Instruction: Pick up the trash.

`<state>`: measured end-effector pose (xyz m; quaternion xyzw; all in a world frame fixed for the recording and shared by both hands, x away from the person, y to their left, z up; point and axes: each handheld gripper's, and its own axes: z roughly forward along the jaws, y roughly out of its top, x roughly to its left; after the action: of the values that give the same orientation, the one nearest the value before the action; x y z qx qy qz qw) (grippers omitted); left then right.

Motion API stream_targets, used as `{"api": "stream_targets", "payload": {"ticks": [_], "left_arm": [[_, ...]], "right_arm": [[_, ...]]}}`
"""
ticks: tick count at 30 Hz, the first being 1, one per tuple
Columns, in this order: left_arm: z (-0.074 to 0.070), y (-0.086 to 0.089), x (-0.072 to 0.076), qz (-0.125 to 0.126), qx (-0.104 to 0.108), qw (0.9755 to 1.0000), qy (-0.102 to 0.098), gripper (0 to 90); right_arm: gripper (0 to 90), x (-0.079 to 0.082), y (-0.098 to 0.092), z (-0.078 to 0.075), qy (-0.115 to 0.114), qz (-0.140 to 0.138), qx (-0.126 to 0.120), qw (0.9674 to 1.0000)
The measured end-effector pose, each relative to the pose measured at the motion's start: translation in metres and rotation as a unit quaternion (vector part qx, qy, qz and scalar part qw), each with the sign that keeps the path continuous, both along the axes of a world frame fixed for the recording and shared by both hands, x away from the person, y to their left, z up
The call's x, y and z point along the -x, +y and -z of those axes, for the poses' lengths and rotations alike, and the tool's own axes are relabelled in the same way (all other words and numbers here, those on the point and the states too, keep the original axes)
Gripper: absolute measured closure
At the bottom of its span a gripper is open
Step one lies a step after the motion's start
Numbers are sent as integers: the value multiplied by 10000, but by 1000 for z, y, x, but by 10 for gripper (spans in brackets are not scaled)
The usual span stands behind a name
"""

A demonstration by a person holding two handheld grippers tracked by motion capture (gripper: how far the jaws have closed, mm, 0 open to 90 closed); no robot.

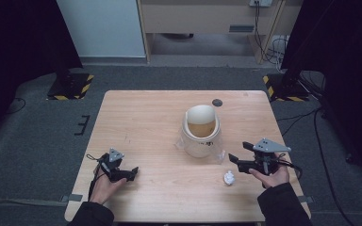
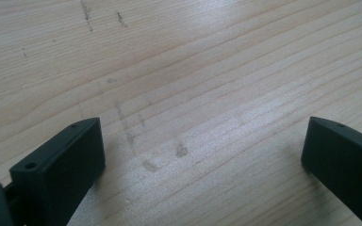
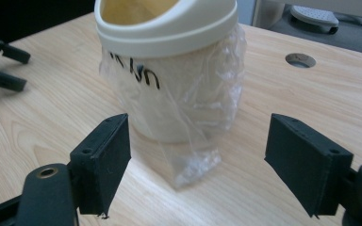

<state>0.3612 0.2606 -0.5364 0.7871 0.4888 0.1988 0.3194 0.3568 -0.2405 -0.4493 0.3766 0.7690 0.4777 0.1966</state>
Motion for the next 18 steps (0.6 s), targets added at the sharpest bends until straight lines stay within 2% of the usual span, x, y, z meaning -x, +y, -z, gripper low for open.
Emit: {"api": "stream_targets", "payload": {"ticks": [4,7,12,14,18], "left_arm": [[0,0,0,1,0,10000,0,0],[0,0,0,-2,7,10000,-4,0],[0,0,1,11,9,10000,4,0],[0,0,1,11,9,10000,4,0],[0,0,1,10,10,10000,4,0]], "right_arm": [[236,6,-6,9,129,-22,180,9998],[241,10,-8,16,262,-40,222,9994],[243,14,-8,23,357,-258,529,9976],[245,15,-5,28,405,-366,637,9965],[279,14,-1,37,581,-590,990,9916]]}}
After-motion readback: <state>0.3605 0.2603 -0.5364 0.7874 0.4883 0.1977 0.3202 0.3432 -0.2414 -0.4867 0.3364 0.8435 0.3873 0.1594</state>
